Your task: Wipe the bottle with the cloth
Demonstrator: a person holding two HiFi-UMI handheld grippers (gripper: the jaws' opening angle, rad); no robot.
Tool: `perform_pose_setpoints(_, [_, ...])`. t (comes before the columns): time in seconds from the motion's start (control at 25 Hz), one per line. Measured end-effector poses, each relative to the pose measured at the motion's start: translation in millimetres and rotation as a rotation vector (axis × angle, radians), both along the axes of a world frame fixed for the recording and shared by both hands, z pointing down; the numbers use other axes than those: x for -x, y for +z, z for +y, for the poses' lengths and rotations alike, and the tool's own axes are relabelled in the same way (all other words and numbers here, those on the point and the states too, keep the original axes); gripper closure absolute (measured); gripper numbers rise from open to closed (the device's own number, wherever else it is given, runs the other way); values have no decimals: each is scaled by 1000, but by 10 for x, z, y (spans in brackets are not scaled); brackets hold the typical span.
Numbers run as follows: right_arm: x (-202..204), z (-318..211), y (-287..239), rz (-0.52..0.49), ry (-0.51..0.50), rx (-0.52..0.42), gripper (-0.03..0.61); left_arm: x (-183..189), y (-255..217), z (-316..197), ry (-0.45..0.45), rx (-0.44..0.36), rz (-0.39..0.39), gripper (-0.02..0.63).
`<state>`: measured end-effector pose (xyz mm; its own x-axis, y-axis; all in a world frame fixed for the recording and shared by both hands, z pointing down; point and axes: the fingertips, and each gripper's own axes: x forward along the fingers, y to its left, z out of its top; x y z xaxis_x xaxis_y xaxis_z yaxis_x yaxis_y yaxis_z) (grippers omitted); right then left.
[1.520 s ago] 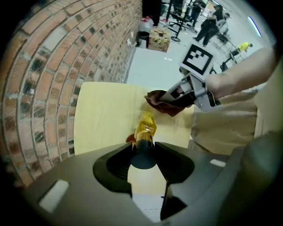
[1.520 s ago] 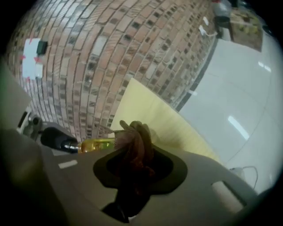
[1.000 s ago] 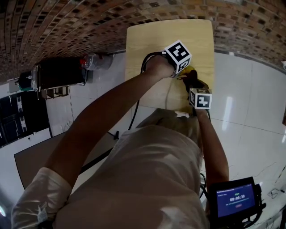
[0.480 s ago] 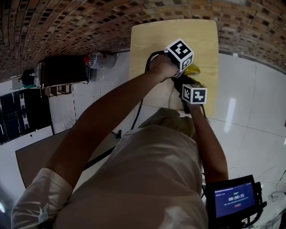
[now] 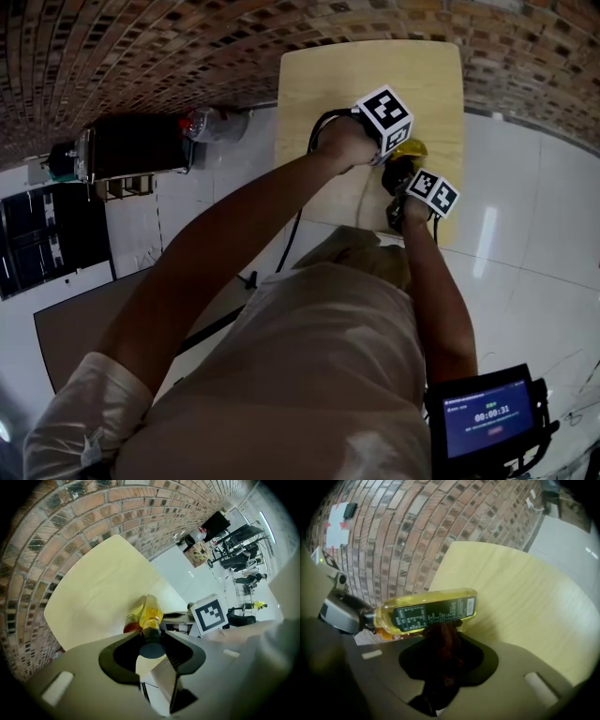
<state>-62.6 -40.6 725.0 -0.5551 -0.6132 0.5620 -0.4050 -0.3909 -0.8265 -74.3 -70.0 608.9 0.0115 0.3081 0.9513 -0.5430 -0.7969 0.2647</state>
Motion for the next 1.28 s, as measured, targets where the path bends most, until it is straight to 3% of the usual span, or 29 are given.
perform_pose_setpoints(0.2, [-297, 59, 144, -131, 255, 129, 483, 31, -20, -59, 42, -29, -8, 439])
perform_pose_setpoints(0.32, [-657, 117, 109, -90, 344, 108, 483, 87, -27, -105, 92, -58, -30, 439])
perform_pose_setpoints(0.44, [-980, 161, 20, -30, 370, 49, 483, 127, -26, -90, 164, -82, -37, 439])
perform_pose_setpoints(0.6, [-1098, 159, -160, 30, 307, -32, 483, 218, -103, -13, 303, -107, -56, 435])
perform_pose_setpoints(0.76, [-995, 106, -295, 62, 212, -94, 483, 185, -135, -44, 385, -190, -30, 328])
perform_pose_setpoints(1.08, [-825, 54, -407, 100, 94, -159, 483, -97, -287, -207, 422, -357, 124, 245])
perform_pose_setpoints(1.28, [-846, 148, -570, 151, 47, -210, 483, 20, -569, -218, 328, -464, 215, 232])
